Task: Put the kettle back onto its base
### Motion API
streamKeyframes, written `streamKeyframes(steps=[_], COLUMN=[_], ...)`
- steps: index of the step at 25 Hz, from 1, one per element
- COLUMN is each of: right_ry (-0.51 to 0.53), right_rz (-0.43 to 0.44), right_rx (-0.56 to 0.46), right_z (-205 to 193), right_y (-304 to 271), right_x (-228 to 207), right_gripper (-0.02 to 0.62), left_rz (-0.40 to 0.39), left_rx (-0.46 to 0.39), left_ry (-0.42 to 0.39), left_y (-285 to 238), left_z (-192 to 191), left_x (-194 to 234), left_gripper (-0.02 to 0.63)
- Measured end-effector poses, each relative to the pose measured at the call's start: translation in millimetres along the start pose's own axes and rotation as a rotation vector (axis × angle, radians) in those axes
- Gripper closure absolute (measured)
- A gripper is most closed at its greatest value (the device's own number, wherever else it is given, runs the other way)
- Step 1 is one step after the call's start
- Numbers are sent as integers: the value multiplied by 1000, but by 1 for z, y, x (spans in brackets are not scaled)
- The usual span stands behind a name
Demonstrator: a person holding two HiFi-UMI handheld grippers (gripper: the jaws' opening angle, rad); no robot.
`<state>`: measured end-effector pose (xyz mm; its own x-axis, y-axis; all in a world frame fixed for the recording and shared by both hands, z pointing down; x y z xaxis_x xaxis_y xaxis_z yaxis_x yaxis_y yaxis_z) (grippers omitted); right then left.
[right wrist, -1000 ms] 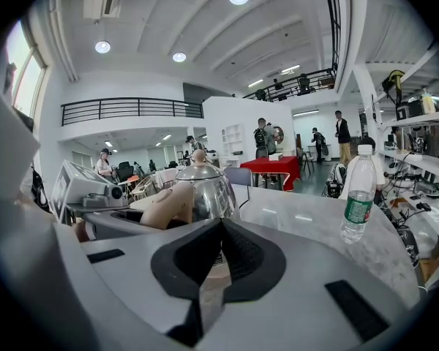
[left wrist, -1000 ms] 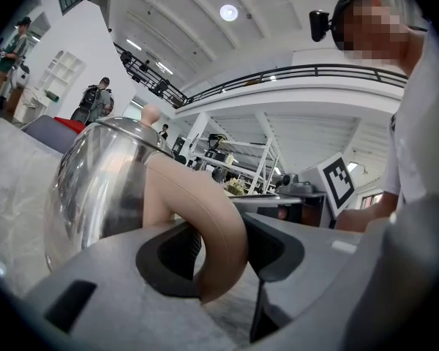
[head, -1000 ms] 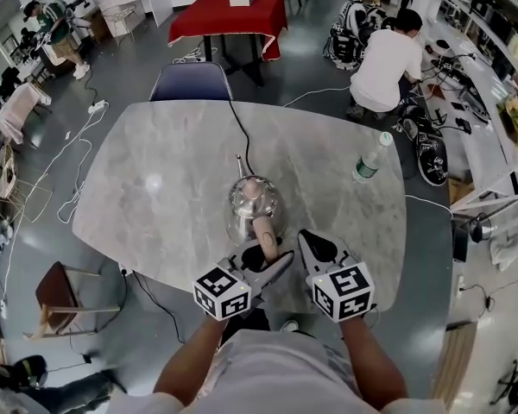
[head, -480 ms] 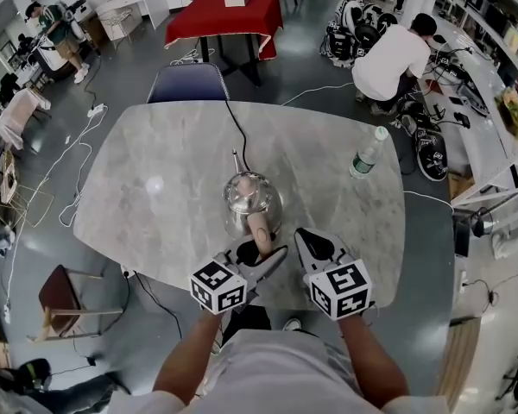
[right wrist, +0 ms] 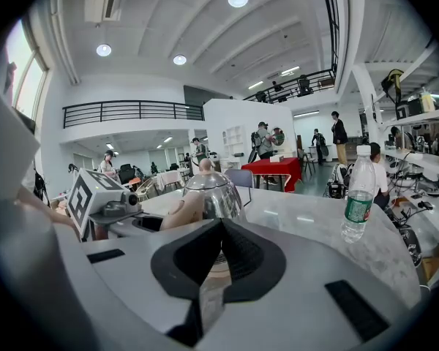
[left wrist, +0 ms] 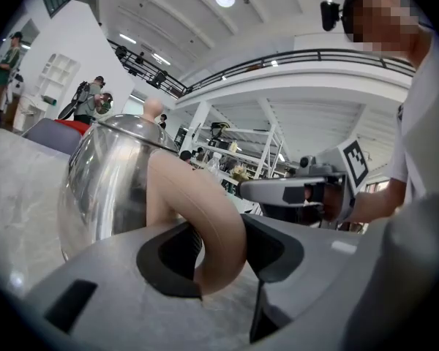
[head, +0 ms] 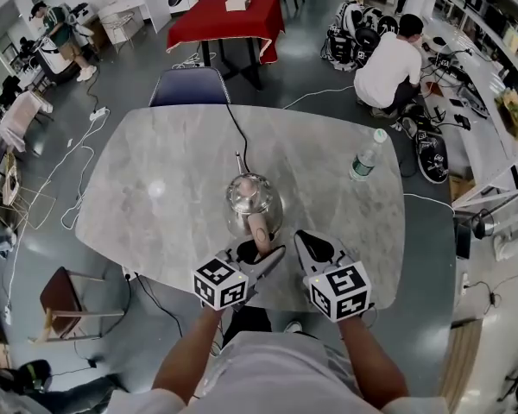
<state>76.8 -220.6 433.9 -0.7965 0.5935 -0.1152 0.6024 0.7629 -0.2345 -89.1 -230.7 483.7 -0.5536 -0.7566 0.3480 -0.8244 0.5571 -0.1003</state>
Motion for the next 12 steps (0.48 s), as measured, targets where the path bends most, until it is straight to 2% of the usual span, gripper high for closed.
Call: streamKeyframes(steps=[12], right_ry=[-8], right_rz=[6], right_rx=[4], right_z=[-4], right_y=[2], right_x=[2], right_gripper=[591], left_rz=[24], left_rx=[15], left_ry=[-6], left_y=[-2], left_z=[-3], left_x=[-2], left_gripper=[437])
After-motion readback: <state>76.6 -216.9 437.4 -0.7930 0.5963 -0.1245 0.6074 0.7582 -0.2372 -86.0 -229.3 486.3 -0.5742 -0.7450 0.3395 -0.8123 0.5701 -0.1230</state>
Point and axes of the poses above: the fingertips, and each gripper's own axes: y backward along the fingers, x to its left, z out of its top, the point moved 9 cm from there along y, backward along the fingers, and after that the axes turned 7 degrees about -x, right-handed, at the moved point
